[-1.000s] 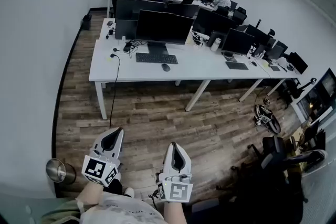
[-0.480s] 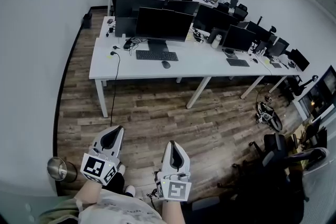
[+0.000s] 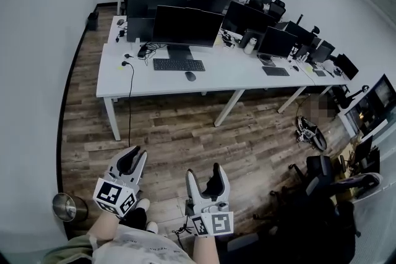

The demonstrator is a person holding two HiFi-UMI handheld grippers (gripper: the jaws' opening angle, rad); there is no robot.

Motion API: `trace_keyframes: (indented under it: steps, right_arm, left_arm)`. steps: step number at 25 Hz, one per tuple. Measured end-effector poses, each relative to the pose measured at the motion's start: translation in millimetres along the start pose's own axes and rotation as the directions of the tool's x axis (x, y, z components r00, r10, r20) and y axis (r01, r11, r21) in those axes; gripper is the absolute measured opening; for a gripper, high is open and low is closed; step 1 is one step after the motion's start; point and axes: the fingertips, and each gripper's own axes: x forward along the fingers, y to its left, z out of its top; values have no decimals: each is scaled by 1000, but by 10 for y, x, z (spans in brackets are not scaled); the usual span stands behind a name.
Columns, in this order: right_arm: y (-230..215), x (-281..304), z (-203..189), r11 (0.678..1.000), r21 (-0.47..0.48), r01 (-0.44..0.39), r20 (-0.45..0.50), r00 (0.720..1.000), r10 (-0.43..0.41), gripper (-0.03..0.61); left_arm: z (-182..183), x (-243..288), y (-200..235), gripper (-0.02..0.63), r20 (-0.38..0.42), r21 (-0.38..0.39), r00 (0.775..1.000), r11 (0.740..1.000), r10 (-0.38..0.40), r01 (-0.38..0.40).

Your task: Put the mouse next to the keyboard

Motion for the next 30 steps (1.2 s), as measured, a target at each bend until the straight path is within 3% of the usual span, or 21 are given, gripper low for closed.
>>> trace_keyframes:
  steps: [2,5,6,15,20,30]
  right_arm:
    - [-28,192,-59,1000,-24,8,-4,1000,-8,342]
    - [-53,511,-128,998,-61,14,-19,1000,-15,345]
    - [-50,624,-153,997,-74,12,-26,1000,-14,347]
    - [-22,1438,-383,989,-143,29,-57,998,-37,348]
    - [-174,1603,-500,986,-148,77,-79,993,-89,348]
    - [-667,2069,-844,990,-126,58,-121,990,-73,348]
  left_arm:
    - [32,170,148,204,7,-12,999,999,-33,33]
    - [120,434,384,374,13,-3,998,998,-63,63]
    - [155,517,470,402,14,2,997,997,-71,71]
    - [344,1031,1214,448,17,-21,993,993,-116,116]
    - [314,1200,1392,454,0,-35,992,991,-130,130]
    - [11,1712,1708,456,-37,-61,998,997,-54,52]
